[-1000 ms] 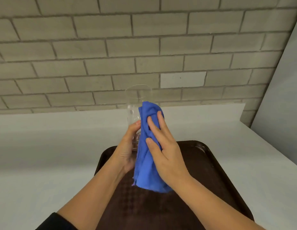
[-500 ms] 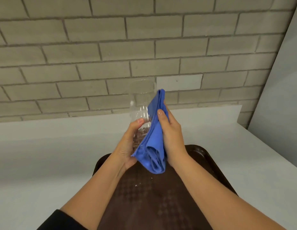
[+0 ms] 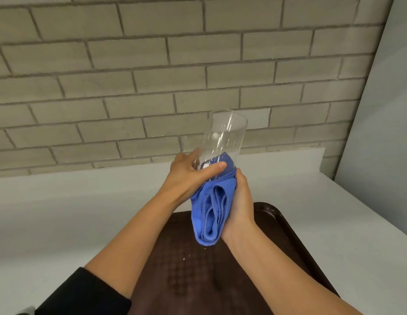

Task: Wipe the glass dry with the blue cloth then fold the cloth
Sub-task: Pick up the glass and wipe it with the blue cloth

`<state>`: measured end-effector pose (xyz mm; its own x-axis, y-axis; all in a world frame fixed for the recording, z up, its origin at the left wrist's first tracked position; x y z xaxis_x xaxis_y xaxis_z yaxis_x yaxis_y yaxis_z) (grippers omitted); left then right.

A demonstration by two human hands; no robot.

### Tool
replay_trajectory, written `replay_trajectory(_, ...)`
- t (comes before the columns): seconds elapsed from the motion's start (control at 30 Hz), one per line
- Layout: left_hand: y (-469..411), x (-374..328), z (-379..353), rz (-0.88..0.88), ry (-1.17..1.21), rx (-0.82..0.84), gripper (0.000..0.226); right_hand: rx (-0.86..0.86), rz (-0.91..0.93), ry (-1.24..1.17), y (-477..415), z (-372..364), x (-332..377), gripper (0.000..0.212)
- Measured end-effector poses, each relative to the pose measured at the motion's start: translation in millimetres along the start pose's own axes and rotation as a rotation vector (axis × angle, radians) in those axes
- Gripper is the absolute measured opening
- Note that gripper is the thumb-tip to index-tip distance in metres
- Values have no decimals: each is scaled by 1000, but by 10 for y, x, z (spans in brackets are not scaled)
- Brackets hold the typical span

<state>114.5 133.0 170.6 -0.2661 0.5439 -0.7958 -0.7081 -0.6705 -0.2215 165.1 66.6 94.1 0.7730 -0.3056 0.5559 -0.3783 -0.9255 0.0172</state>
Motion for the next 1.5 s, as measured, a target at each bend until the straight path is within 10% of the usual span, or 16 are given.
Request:
replay_trajectory(0.2,325,-173,266,-141,114,-365,67,-47,177,180,-5,-116,213,40)
replay_trajectory(0.73,416,250,-27,113,950,-85,69,401,770,1311,253,-1097,588,43)
replay_trajectory(0.93,393,137,-118,14,1169,82,35,294,602,1028,-65,-1095,831,44)
replay_trajectory(1.23,423,262,-207,-5,1501,95,34,573,805,1564,260,-1148,328,42)
replay_trajectory(1.5,347,229,-109,16,1270,90,39,217,482,912,-138,-825,563,41)
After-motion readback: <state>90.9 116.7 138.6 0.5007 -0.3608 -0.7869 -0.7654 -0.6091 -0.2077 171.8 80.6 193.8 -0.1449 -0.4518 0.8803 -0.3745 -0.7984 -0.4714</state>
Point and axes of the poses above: each hand's wrist, its own y-axis away from the middle knuckle, its own z-axis out of the back of the hand, x = y × z, the point moved 9 cm from there along -y, towards the middle knuckle, and after that the axes turned 8 degrees about x, right-handed, at the moved point
